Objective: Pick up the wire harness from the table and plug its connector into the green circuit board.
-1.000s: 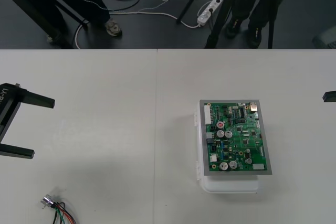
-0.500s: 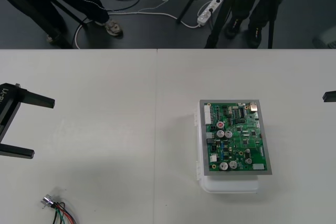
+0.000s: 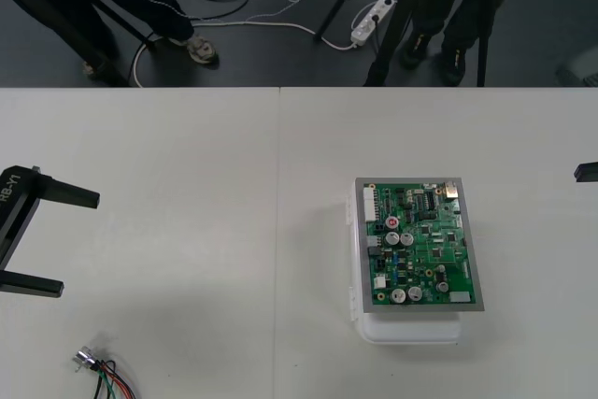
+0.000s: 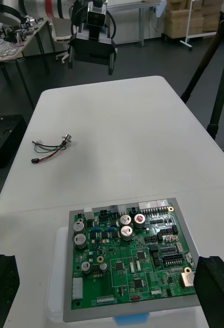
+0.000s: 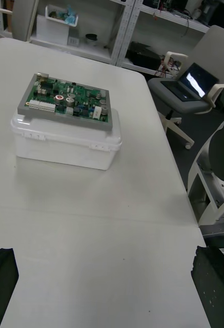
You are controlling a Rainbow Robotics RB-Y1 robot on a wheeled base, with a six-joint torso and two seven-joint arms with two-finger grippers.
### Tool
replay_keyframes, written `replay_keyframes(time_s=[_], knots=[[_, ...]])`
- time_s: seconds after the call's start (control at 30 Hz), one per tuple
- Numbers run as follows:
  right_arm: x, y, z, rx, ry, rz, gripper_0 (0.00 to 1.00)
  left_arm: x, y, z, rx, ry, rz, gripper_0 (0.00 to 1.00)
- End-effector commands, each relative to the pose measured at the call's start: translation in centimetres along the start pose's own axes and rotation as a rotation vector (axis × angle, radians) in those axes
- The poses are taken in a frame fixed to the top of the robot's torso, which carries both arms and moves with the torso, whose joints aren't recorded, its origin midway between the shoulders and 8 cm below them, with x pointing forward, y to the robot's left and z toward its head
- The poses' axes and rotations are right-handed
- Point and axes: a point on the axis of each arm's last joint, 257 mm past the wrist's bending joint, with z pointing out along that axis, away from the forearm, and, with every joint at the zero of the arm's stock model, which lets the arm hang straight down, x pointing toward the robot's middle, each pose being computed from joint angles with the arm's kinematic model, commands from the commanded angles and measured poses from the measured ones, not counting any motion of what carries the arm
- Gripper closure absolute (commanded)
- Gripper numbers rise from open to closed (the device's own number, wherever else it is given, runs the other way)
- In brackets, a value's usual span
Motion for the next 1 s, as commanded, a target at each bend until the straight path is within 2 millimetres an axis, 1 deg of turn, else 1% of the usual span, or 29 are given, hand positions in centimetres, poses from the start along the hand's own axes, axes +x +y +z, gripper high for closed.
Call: replay_keyframes(time_s=[0.03,0.07,0.1,0.17,0.27,0.3,0.37,0.5,0.57,0.6,0.7,0.73,0.77,0.87,1.0], knots=[[-0.1,0.2,0.3,-0.016,-0.002,0.036,0.00,0.2,-0.3,0.2,0.002,-0.005,0.012,0.00],[-0.1,0.2,0.3,-0.016,-0.002,0.036,0.00,0.2,-0.4,0.2,0.005,-0.004,0.012,0.00],[1.3,1.4,0.9,-0.033,-0.010,0.096,0.00,0.2,-0.5,0.1,0.010,0.003,0.013,0.00],[1.5,1.6,1.0,-0.038,-0.013,0.107,0.00,0.6,-0.6,-0.1,0.014,0.025,0.014,0.00],[1.0,1.7,0.8,-0.055,-0.021,0.114,0.00,1.4,-0.8,-0.7,0.027,0.075,0.017,0.00],[1.0,1.7,0.8,-0.055,-0.021,0.114,0.00,1.4,-0.8,-0.7,0.027,0.075,0.017,0.00],[0.9,1.6,0.7,-0.050,-0.029,0.119,0.00,2.0,-1.2,-1.0,0.042,0.120,0.026,0.00],[0.6,1.0,0.4,-0.033,-0.040,0.116,0.00,3.6,-2.2,-1.6,0.078,0.233,0.046,0.00],[0.7,0.8,0.2,-0.026,-0.037,0.115,0.00,4.1,-2.5,-1.7,0.089,0.267,0.055,0.00],[0.8,0.6,0.1,-0.018,-0.030,0.110,0.00,4.8,-3.2,-1.9,0.111,0.320,0.069,0.00],[1.0,0.3,-0.1,-0.009,-0.023,0.101,0.00,5.6,-4.0,-1.9,0.139,0.375,0.089,0.00],[0.8,0.2,-0.3,-0.007,-0.027,0.092,0.00,6.3,-4.7,-1.9,0.156,0.413,0.101,0.00],[0.8,0.2,-0.3,-0.007,-0.027,0.092,0.00,6.3,-4.7,-1.9,0.156,0.413,0.101,0.00],[0.2,-0.1,-0.7,0.019,-0.075,0.010,0.00,8.0,-5.5,-1.7,0.175,0.512,0.151,0.00],[0.3,0.0,-0.9,0.028,-0.114,0.001,0.00,9.3,-6.0,-1.2,0.180,0.599,0.215,0.00]])
